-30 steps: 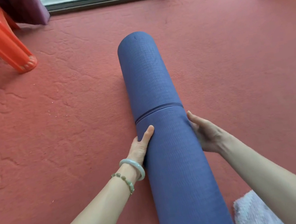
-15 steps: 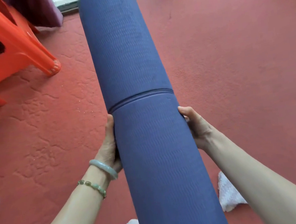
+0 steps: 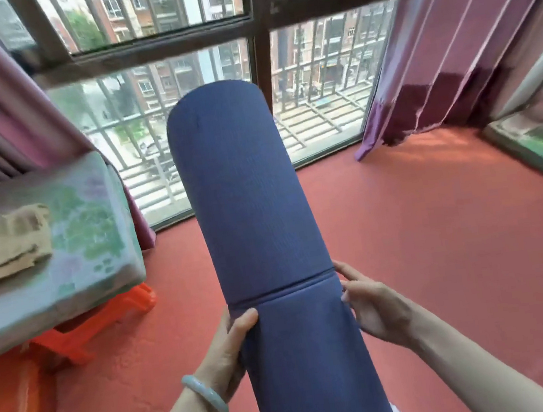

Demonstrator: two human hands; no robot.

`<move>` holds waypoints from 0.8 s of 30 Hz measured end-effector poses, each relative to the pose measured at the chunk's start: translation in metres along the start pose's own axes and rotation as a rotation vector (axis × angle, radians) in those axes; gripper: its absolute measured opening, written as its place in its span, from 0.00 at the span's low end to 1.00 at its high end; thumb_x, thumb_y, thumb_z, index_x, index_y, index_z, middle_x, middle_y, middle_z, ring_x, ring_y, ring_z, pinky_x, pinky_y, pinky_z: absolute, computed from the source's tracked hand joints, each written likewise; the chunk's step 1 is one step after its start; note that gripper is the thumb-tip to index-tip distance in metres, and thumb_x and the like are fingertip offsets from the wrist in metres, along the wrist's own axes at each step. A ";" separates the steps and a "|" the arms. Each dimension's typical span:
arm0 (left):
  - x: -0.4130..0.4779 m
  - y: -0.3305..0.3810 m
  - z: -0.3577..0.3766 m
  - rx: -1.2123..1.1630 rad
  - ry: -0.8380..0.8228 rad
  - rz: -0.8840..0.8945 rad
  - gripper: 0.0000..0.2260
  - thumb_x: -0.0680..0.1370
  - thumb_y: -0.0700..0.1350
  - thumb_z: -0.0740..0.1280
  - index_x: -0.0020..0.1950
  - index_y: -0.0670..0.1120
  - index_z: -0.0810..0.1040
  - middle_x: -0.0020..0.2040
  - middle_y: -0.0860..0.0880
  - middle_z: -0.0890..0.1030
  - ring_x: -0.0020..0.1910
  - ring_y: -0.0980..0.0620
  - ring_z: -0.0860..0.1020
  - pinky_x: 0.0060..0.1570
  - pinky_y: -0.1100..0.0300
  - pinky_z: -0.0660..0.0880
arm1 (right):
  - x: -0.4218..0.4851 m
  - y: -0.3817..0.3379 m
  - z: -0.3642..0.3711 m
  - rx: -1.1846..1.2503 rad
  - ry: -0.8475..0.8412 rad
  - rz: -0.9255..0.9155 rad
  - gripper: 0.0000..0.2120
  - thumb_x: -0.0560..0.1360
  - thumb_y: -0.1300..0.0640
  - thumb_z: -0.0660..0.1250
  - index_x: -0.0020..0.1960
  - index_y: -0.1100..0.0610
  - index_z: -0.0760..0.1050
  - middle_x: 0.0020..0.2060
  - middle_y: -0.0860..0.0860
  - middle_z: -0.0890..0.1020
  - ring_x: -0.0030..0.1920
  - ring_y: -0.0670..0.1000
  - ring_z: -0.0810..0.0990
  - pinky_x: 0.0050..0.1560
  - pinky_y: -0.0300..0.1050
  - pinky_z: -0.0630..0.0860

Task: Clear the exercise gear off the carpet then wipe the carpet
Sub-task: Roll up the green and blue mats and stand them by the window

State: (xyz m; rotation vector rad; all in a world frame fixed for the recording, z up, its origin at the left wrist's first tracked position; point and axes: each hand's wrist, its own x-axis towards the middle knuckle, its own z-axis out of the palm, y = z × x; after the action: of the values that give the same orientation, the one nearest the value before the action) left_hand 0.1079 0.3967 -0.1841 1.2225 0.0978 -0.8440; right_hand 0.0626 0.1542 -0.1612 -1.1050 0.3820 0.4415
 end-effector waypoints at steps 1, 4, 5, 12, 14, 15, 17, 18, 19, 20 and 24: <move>-0.013 0.019 0.015 0.050 -0.024 0.016 0.44 0.58 0.60 0.78 0.69 0.48 0.67 0.64 0.46 0.77 0.63 0.48 0.75 0.64 0.47 0.70 | -0.023 -0.019 0.006 -0.032 -0.029 -0.001 0.32 0.63 0.61 0.66 0.67 0.48 0.69 0.58 0.58 0.77 0.58 0.59 0.75 0.60 0.57 0.68; -0.046 0.065 0.062 0.174 -0.091 0.024 0.43 0.56 0.58 0.80 0.67 0.48 0.68 0.62 0.47 0.79 0.62 0.48 0.76 0.62 0.46 0.72 | -0.083 -0.062 0.015 -0.138 -0.044 0.000 0.36 0.65 0.54 0.75 0.69 0.44 0.64 0.64 0.52 0.77 0.66 0.56 0.74 0.70 0.61 0.63; -0.054 0.077 0.078 0.211 -0.107 0.034 0.43 0.55 0.58 0.80 0.66 0.48 0.69 0.61 0.48 0.79 0.61 0.48 0.77 0.59 0.48 0.74 | -0.101 -0.071 0.015 -0.150 -0.016 -0.007 0.38 0.64 0.54 0.76 0.69 0.43 0.63 0.64 0.50 0.77 0.66 0.54 0.75 0.70 0.61 0.64; -0.063 0.129 0.192 0.422 -0.229 0.159 0.39 0.53 0.57 0.80 0.62 0.52 0.71 0.56 0.60 0.81 0.59 0.60 0.76 0.59 0.57 0.72 | -0.197 -0.124 -0.021 -0.139 0.175 -0.105 0.38 0.58 0.64 0.76 0.65 0.47 0.68 0.59 0.49 0.81 0.60 0.52 0.79 0.60 0.61 0.75; -0.052 0.140 0.225 0.478 -0.280 0.186 0.38 0.53 0.60 0.80 0.60 0.54 0.72 0.56 0.62 0.80 0.60 0.61 0.76 0.59 0.58 0.72 | -0.213 -0.138 -0.041 -0.105 0.214 -0.150 0.40 0.58 0.64 0.76 0.66 0.49 0.67 0.60 0.50 0.80 0.61 0.54 0.79 0.60 0.62 0.75; -0.047 0.145 0.240 0.497 -0.295 0.191 0.38 0.52 0.61 0.80 0.59 0.55 0.72 0.56 0.62 0.80 0.60 0.60 0.76 0.58 0.58 0.72 | -0.220 -0.145 -0.052 -0.101 0.227 -0.171 0.40 0.58 0.64 0.77 0.67 0.48 0.67 0.61 0.50 0.80 0.62 0.54 0.78 0.60 0.62 0.75; -0.033 0.155 0.269 0.526 -0.344 0.216 0.38 0.54 0.61 0.80 0.61 0.55 0.72 0.57 0.61 0.80 0.61 0.59 0.76 0.58 0.59 0.71 | -0.231 -0.159 -0.073 -0.102 0.242 -0.220 0.42 0.59 0.63 0.77 0.68 0.47 0.65 0.62 0.50 0.79 0.63 0.55 0.77 0.60 0.63 0.74; -0.026 0.160 0.282 0.537 -0.368 0.224 0.38 0.55 0.60 0.80 0.62 0.55 0.72 0.58 0.60 0.80 0.61 0.59 0.75 0.59 0.59 0.71 | -0.236 -0.167 -0.082 -0.098 0.262 -0.241 0.42 0.59 0.63 0.77 0.68 0.47 0.65 0.62 0.50 0.78 0.63 0.55 0.77 0.59 0.63 0.75; -0.018 0.164 0.294 0.543 -0.385 0.225 0.38 0.55 0.59 0.80 0.62 0.55 0.71 0.59 0.59 0.80 0.61 0.59 0.76 0.58 0.59 0.72 | -0.241 -0.175 -0.091 -0.093 0.287 -0.254 0.42 0.59 0.63 0.78 0.68 0.48 0.65 0.62 0.50 0.79 0.62 0.55 0.77 0.59 0.63 0.75; -0.010 0.168 0.307 0.547 -0.406 0.224 0.38 0.55 0.58 0.80 0.62 0.55 0.71 0.59 0.59 0.80 0.61 0.59 0.76 0.57 0.61 0.72 | -0.246 -0.183 -0.099 -0.091 0.312 -0.265 0.43 0.58 0.63 0.78 0.68 0.49 0.65 0.62 0.51 0.79 0.62 0.55 0.78 0.58 0.62 0.76; 0.030 0.182 0.353 0.564 -0.505 0.227 0.39 0.57 0.52 0.81 0.64 0.53 0.69 0.60 0.54 0.80 0.61 0.55 0.76 0.55 0.61 0.75 | -0.256 -0.213 -0.136 -0.067 0.382 -0.321 0.46 0.55 0.63 0.78 0.67 0.45 0.64 0.61 0.48 0.79 0.62 0.52 0.78 0.56 0.57 0.78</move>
State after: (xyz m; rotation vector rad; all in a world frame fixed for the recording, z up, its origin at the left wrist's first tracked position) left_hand 0.1131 0.0961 0.0774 1.4637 -0.7178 -0.9871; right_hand -0.0542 -0.0894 0.0761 -1.2925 0.5155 -0.0446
